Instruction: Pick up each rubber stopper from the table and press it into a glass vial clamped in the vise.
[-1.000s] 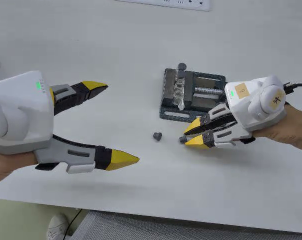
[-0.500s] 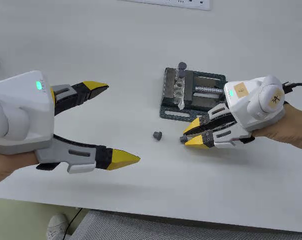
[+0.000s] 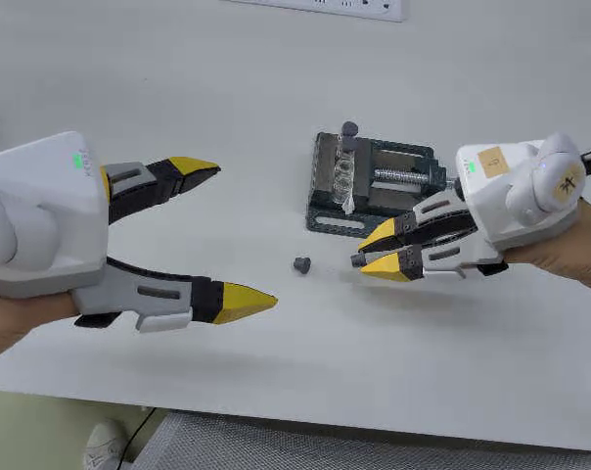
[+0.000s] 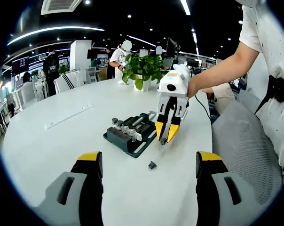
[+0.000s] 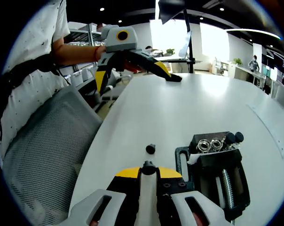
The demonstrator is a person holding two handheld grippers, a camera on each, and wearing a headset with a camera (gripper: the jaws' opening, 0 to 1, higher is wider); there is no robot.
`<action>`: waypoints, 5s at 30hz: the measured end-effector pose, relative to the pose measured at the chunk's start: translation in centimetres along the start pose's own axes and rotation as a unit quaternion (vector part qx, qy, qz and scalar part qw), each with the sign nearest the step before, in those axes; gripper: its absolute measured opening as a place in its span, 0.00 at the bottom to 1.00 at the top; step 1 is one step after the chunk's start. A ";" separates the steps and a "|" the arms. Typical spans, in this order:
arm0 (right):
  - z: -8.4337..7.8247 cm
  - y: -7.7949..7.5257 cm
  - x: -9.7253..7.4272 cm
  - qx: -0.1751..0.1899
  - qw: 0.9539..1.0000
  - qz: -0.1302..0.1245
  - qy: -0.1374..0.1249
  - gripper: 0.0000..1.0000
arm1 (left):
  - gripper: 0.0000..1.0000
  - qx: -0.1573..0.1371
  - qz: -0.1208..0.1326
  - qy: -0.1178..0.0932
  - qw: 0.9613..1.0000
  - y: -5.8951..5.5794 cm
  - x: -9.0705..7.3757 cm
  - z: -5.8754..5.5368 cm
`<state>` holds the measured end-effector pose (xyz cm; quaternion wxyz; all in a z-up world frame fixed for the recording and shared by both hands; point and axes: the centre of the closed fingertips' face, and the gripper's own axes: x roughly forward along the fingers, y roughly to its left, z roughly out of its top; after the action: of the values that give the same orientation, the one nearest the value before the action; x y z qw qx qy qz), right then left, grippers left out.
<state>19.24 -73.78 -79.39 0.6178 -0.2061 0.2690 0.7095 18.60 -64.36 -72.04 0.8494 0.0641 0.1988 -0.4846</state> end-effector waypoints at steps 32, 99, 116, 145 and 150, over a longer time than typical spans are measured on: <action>13.6 4.6 -6.9 -0.026 0.983 -0.076 -0.163 0.07 | 0.19 0.046 -0.100 -0.097 0.989 -5.1 0.9 9.4; 16.2 5.4 -8.4 -0.022 0.974 -0.076 -0.213 0.08 | 0.03 -0.021 -0.152 -0.167 0.974 -6.0 -1.0 12.3; 16.7 5.7 -8.5 -0.013 0.971 -0.076 -0.228 0.08 | 0.03 -0.033 -0.156 -0.177 0.971 -6.1 -1.1 12.8; 18.9 6.6 -9.5 0.003 0.961 -0.053 -0.272 0.07 | 0.03 -0.096 -0.190 -0.229 0.950 -6.4 -2.5 14.2; 19.2 6.7 -9.6 -0.003 0.961 -0.049 -0.270 0.07 | 0.03 -0.102 -0.198 -0.235 0.946 -6.6 -2.7 14.5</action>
<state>14.81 -69.54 -57.73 0.7012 -0.0215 0.0794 0.7082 15.81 -69.99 -57.13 0.7611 -0.1789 0.0502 -0.6214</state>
